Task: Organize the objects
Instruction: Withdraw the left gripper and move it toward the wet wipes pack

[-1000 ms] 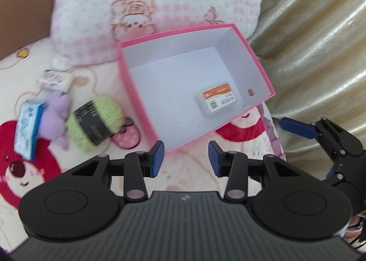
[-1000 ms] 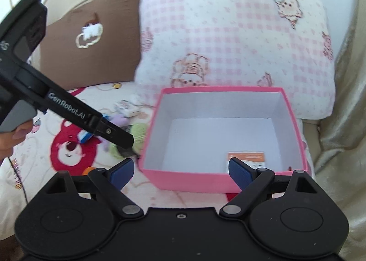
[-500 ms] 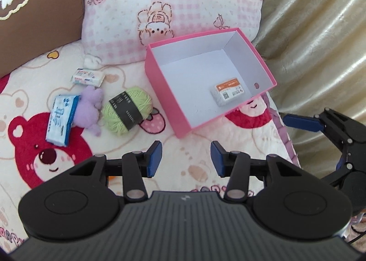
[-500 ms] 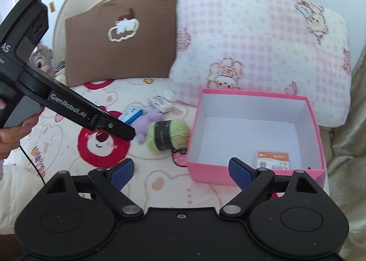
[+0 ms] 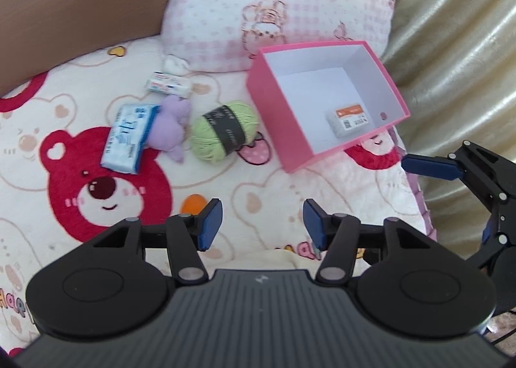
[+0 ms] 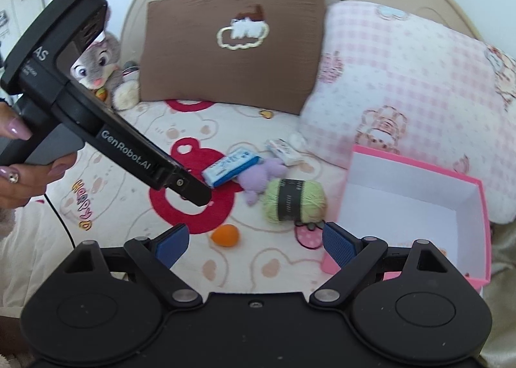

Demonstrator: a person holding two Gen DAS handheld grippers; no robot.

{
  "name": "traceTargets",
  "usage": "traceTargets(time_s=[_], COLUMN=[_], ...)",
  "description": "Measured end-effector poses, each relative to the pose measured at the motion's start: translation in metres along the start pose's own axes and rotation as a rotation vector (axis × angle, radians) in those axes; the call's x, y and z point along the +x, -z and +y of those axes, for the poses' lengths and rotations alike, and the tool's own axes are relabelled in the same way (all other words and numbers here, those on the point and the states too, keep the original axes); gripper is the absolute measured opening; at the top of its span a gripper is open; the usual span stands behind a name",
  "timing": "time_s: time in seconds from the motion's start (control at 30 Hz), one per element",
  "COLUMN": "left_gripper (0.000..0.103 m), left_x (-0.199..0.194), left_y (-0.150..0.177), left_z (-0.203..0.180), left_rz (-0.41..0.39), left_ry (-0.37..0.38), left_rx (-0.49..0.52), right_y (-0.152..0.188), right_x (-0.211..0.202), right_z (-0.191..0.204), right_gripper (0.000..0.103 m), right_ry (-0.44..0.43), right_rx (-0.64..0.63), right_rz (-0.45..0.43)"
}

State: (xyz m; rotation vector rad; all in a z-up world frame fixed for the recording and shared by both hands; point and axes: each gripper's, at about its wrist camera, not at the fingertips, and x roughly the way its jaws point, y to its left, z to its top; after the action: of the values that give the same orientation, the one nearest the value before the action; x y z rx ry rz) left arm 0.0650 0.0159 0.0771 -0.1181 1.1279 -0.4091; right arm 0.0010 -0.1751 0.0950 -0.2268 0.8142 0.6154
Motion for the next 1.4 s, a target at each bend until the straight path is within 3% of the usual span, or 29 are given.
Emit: traceTargets(time_s=[0.13, 0.23, 0.43, 0.8, 1.1, 1.33, 1.4], left_gripper=[0.057, 0.058, 0.061, 0.064, 0.066, 0.066, 0.066], left_x=[-0.008, -0.013, -0.014, -0.007, 0.019, 0.039, 0.044], left_y=[0.006, 0.009, 0.011, 0.009, 0.016, 0.021, 0.022], left_z=[0.011, 0.023, 0.047, 0.078, 0.116, 0.146, 0.149], left_rz=[-0.046, -0.047, -0.074, -0.137, -0.096, -0.084, -0.105], left_ry=[-0.076, -0.04, -0.081, -0.055, -0.081, -0.079, -0.111], left_rx=[0.035, 0.031, 0.019, -0.039, -0.107, -0.175, -0.158], right_y=[-0.007, -0.013, -0.024, -0.044, -0.06, -0.083, -0.089], right_x=[0.008, 0.013, 0.026, 0.072, 0.1, 0.133, 0.143], right_z=[0.016, 0.025, 0.039, 0.054, 0.054, 0.032, 0.026], right_gripper=[0.092, 0.092, 0.092, 0.092, 0.09, 0.086, 0.086], right_ry=[-0.007, -0.006, -0.026, -0.05, -0.033, -0.06, -0.072], right_rx=[-0.04, -0.068, -0.128, -0.19, -0.338, -0.246, -0.195], right_rz=[0.02, 0.034, 0.06, 0.153, 0.061, 0.08, 0.097])
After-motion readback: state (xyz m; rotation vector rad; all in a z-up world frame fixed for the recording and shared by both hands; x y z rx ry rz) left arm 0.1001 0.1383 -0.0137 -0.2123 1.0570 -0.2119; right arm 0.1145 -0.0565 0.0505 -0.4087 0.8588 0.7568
